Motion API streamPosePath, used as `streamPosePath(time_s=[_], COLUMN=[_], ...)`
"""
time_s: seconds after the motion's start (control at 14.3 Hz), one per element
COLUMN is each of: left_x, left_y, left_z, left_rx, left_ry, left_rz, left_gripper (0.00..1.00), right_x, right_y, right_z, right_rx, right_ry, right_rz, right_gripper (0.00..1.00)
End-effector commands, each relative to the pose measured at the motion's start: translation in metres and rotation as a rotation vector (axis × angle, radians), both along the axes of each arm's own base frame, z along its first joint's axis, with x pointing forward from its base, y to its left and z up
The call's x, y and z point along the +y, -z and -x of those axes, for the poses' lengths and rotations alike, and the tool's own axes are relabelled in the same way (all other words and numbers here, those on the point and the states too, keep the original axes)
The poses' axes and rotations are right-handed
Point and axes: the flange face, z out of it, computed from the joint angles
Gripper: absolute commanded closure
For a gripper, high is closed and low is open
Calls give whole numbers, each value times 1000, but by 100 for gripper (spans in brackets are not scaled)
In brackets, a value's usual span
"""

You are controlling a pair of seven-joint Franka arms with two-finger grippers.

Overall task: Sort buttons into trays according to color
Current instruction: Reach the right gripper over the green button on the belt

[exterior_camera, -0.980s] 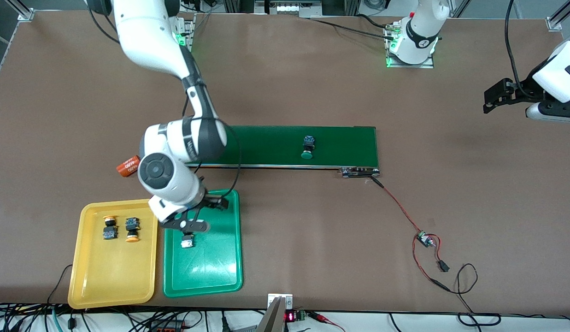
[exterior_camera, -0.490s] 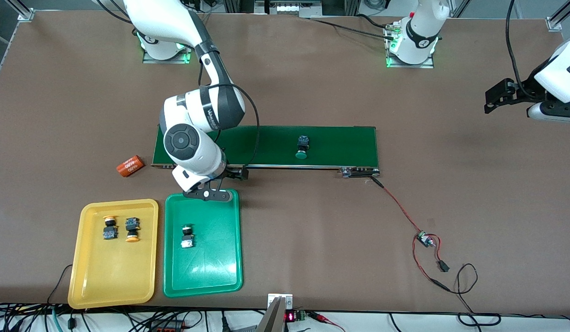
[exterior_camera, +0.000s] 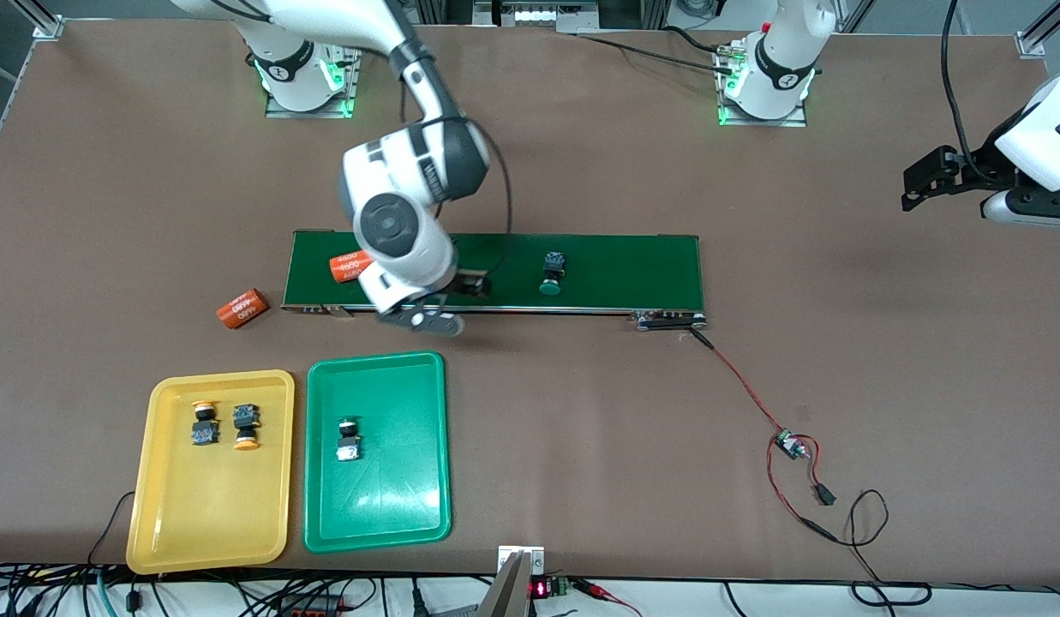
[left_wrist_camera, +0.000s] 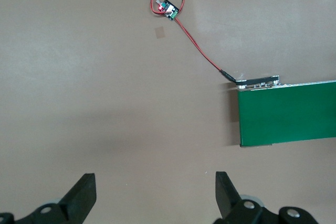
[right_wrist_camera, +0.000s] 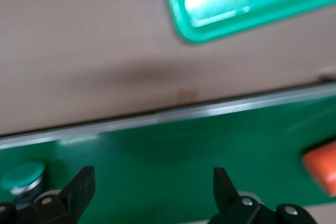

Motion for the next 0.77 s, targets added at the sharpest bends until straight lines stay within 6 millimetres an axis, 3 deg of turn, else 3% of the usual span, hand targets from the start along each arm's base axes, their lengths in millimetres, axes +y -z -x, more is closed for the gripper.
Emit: streamPosePath(time_s=[0.0, 0.28, 0.7], left_x=[3, 2, 4], left_y=[-7, -7, -7], left_z=[1, 1, 1], left_rx=[2, 2, 2], left_ry=[18, 19, 15], left_rz=[-2, -2, 1], left_gripper=[0, 0, 0], right_x=[29, 70, 103], right_y=[-6, 10, 51], right_z=[34, 67, 87], right_rx=[2, -9, -55], right_ry=[52, 96, 174], right_rz=[11, 40, 69], right_gripper=[0, 0, 0])
